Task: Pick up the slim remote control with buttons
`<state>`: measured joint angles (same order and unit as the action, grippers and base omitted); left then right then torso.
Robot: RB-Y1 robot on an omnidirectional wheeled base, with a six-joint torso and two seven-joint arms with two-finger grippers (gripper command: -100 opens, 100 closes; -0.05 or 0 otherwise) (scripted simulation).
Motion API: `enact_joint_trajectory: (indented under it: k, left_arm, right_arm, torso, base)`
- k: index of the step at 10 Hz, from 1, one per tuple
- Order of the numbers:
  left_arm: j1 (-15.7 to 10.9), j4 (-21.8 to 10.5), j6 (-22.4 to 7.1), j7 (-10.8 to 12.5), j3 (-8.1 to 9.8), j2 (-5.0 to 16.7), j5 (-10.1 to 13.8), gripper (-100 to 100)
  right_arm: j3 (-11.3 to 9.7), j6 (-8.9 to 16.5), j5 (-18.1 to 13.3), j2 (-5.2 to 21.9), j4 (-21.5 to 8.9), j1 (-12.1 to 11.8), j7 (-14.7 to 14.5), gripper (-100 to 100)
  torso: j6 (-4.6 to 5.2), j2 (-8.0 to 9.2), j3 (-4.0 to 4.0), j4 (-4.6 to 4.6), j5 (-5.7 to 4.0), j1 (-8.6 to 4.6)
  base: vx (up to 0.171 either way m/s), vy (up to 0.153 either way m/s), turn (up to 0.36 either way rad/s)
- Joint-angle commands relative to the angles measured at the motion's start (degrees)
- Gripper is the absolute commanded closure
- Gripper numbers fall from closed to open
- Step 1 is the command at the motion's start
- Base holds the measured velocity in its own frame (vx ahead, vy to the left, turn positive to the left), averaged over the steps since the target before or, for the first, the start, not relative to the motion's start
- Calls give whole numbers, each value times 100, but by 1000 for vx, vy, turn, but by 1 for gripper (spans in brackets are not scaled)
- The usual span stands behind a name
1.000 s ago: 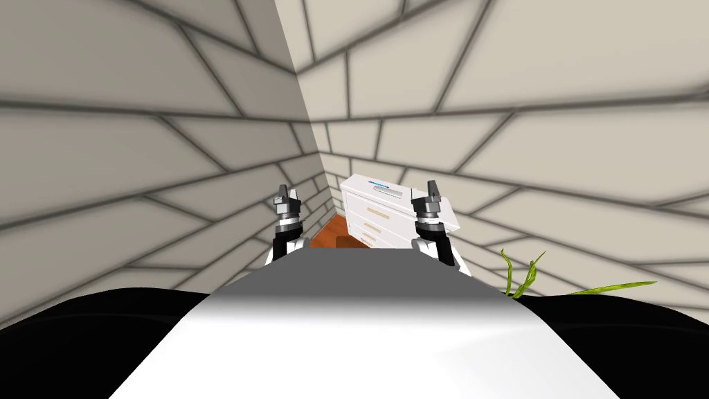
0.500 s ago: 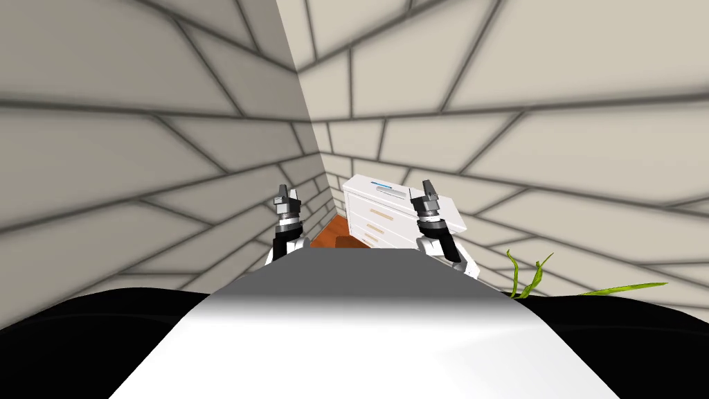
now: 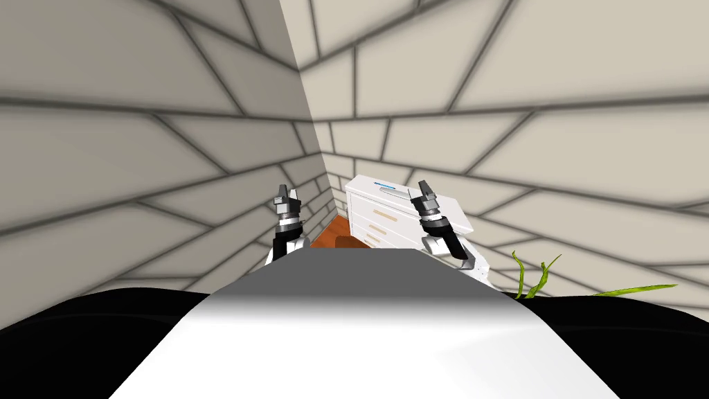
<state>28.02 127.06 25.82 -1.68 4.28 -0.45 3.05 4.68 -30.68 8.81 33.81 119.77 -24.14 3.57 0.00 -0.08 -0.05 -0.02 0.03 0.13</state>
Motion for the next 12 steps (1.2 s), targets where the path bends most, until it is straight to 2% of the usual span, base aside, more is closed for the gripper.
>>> enact_joint_trajectory:
  k: [1, 2, 4, 5, 7, 8, 10, 11, 12]
  left_arm:
    - [0, 0, 0, 0, 0, 0, 0, 0]
    - [0, 0, 0, 0, 0, 0, 0, 0]
    - [0, 0, 0, 0, 0, 0, 0, 0]
    - [0, 0, 0, 0, 0, 0, 0, 0]
    - [0, 0, 0, 0, 0, 0, 0, 0]
    - [0, 0, 0, 0, 0, 0, 0, 0]
    - [0, 0, 0, 0, 0, 0, 0, 0]
    - [0, 0, 0, 0, 0, 0, 0, 0]
    - [0, 0, 0, 0, 0, 0, 0, 0]
  right_arm:
    - [-1, -24, -6, 286, -72, 35, 22, -100]
    - [-11, -85, -34, 464, -207, 68, 57, -100]
    - [-11, -85, -34, 778, -207, 68, 57, -100]
    - [-25, -153, -74, 970, -349, 93, 93, -100]
    - [-25, -153, -74, 1236, -349, 93, 93, -100]
    - [-45, -229, -124, 1448, -497, 109, 129, -100]
    - [-45, -229, -124, 1708, -497, 109, 129, -100]
    - [-71, -312, -187, 1920, -650, 117, 165, -100]
    - [-71, -312, -187, 2083, -650, 117, 165, -100]
  torso:
    - [0, 0, 0, 0, 0, 0]
    - [0, 0, 0, 0, 2, 4]
    - [0, 1, 0, 0, 3, 10]
    - [0, 3, 1, 1, 1, -1]
    - [0, 0, 0, 0, 2, 4]
    - [0, 2, 1, 0, 0, -2]
    - [0, 0, 0, 0, 2, 7]
    - [0, 3, 1, 0, 0, -2]
    - [0, 0, 0, 0, 0, 1]
  base:
    - [16, 55, -12]
    - [18, 76, -12]
    - [12, 47, -5]
    - [17, 49, -1]
    - [14, 40, -4]
    - [17, 55, 4]
    - [14, 43, -4]
    - [19, 42, 9]
    - [17, 51, 2]
